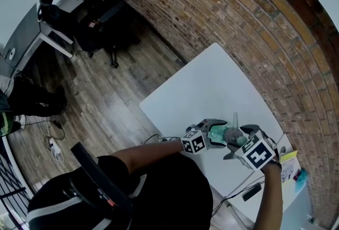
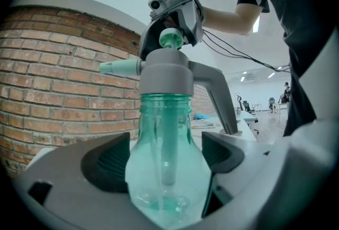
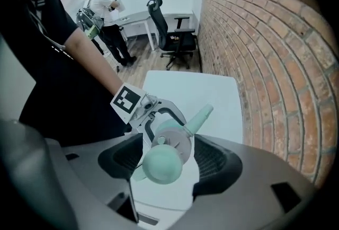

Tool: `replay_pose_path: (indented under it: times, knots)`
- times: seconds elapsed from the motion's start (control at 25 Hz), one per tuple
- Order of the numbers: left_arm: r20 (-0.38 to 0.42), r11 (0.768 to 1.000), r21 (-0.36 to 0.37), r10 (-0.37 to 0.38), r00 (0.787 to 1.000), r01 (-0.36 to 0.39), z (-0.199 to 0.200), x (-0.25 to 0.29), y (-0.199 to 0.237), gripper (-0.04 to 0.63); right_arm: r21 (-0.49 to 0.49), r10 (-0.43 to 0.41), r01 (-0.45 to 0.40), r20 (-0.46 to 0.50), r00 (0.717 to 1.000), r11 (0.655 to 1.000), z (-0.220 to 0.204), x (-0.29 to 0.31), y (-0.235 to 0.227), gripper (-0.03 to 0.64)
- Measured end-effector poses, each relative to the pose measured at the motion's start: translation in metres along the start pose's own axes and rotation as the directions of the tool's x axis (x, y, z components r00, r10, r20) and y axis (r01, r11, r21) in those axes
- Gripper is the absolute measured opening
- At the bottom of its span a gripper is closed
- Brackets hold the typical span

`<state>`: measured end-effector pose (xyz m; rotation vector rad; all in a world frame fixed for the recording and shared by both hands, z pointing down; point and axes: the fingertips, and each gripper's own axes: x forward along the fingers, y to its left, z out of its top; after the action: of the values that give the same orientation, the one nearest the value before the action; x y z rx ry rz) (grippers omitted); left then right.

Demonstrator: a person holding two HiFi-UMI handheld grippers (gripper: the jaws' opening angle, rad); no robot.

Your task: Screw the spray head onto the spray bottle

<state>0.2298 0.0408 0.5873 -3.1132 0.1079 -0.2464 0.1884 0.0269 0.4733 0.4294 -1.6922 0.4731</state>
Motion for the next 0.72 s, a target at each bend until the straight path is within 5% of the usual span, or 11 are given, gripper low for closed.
replay_pose_path:
  times: [0.24, 0.4, 0.72]
  knots:
    - [-0.005, 1.000, -0.006, -0.005, 1.000, 0.005, -0.001, 0.001, 0.000, 0.403, -0.301, -0.019, 0.041, 0.077, 0.997, 0.953, 0.013, -0.029, 0.003, 0.285]
    - [-0.005, 1.000, -0.004, -0.003, 1.000, 0.003, -0.001, 0.000, 0.000, 0.403, -0.574, -0.020, 0.001, -0.027, 0.999, 0.819, -0.003, -0.025, 0.022, 0.285]
    - [0.000, 1.000, -0.008, 0.000, 1.000, 0.000, -0.001, 0.000, 0.001, 0.403, -0.793, -0.134, -0.056, -0.171, 0.976, 0.607, -0.023, -0.012, 0.010, 0.285]
